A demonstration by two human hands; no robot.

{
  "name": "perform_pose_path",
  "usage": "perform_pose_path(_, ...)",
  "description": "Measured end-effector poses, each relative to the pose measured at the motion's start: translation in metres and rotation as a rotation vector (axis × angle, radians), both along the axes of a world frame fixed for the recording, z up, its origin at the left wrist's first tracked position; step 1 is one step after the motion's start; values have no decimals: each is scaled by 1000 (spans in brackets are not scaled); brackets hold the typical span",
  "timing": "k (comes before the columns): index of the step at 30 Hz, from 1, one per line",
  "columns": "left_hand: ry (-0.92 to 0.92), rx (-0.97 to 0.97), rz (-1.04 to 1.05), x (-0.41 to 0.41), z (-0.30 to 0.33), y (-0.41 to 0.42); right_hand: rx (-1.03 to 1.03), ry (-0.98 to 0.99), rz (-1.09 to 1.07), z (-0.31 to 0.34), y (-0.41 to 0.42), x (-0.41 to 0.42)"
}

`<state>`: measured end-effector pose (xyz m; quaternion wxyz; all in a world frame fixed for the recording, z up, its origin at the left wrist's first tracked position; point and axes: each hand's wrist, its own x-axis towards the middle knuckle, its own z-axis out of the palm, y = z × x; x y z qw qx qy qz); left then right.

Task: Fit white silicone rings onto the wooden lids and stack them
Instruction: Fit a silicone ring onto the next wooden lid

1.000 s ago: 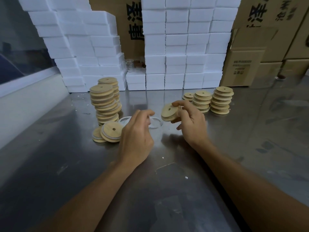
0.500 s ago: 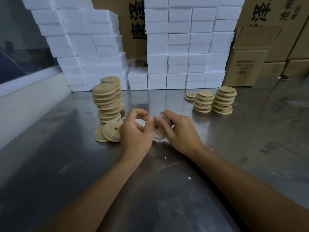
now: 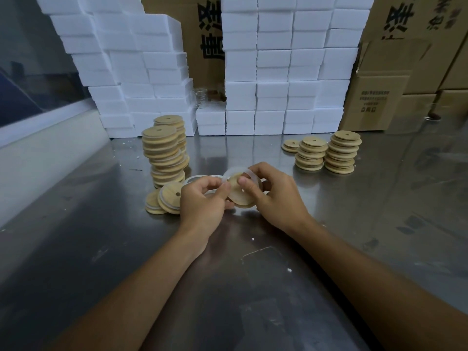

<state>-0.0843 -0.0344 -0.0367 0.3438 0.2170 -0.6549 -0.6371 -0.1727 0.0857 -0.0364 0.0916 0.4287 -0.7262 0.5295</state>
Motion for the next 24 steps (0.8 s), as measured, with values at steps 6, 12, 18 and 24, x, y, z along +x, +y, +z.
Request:
perform_pose_path(6,3,5,21,-2,-1,0,-39,-62,-31,2,2,1)
perform_pose_path(12,2,-11,29,-2,0,0,-36,-80,-28,4,2,1)
perform_pose_path(18,5,-41,12,-1,0,1,-38,-72,-32,4,2,2)
perform_pose_path(24,40,-129,-17,3,-2,-1,-60,-42,-8,2,-1,4)
